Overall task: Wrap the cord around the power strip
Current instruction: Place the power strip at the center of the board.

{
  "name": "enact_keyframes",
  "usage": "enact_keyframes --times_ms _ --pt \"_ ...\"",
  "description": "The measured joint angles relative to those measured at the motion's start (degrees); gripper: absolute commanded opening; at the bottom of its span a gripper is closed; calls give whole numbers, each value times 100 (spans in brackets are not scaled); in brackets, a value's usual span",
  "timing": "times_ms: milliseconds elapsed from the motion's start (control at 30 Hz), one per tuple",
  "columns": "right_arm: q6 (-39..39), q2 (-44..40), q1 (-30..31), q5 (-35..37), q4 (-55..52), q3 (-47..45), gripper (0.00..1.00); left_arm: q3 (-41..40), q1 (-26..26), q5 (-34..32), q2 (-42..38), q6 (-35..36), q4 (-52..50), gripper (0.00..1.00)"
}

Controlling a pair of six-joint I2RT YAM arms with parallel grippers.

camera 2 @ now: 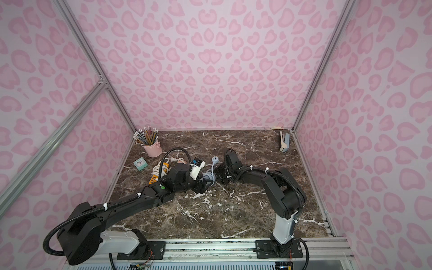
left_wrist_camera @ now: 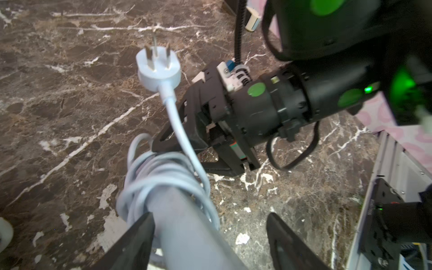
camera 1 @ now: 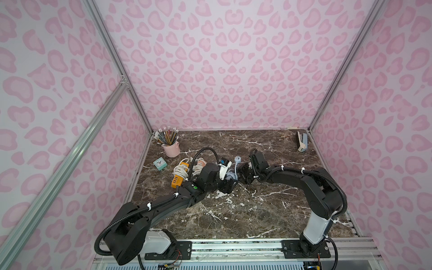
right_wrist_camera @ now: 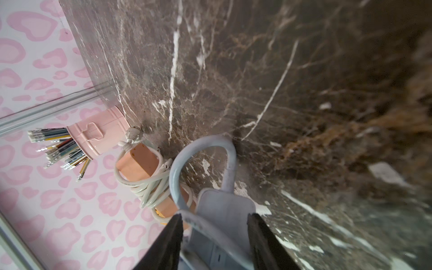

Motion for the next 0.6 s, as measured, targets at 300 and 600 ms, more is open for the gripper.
enact_keyframes --times_ms 300,600 --pt "-925 282 208 481 -1038 752 52 -125 334 118 -765 98 -192 71" --pt "-1453 363 468 866 -1547 1086 60 -140 728 284 -1027 192 -555 69"
